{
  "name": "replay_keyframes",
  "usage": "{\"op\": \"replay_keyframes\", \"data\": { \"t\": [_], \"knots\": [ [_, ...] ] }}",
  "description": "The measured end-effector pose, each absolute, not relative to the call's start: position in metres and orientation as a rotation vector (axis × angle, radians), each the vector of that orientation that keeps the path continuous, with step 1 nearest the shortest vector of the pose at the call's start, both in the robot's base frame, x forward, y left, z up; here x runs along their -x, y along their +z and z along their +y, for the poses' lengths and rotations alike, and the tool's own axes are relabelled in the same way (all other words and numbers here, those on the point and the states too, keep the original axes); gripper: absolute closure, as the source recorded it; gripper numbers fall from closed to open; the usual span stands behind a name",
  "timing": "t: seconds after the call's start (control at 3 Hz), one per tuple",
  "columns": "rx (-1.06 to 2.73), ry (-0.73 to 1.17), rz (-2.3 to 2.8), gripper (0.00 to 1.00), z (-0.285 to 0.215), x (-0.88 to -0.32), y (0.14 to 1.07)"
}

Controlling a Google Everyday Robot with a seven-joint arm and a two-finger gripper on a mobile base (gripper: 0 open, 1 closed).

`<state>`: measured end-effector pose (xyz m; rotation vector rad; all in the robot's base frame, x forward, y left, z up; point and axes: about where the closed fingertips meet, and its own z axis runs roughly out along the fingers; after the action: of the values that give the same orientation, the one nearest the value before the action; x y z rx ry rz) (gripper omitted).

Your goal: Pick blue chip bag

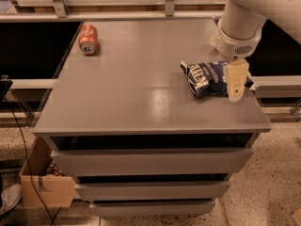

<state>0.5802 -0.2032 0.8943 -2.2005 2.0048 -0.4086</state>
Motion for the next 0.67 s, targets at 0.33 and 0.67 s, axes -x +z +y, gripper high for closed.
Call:
{"op": "replay_keyframes", "data": {
  "t": [0.33, 0.67],
  "knots": [
    [2.227, -0.388, 2.013, 0.0, -0.204, -0.592, 0.878],
    [2.251, -0.362, 2.011, 0.18, -0.203, -0.599, 0.866]
  ]
}}
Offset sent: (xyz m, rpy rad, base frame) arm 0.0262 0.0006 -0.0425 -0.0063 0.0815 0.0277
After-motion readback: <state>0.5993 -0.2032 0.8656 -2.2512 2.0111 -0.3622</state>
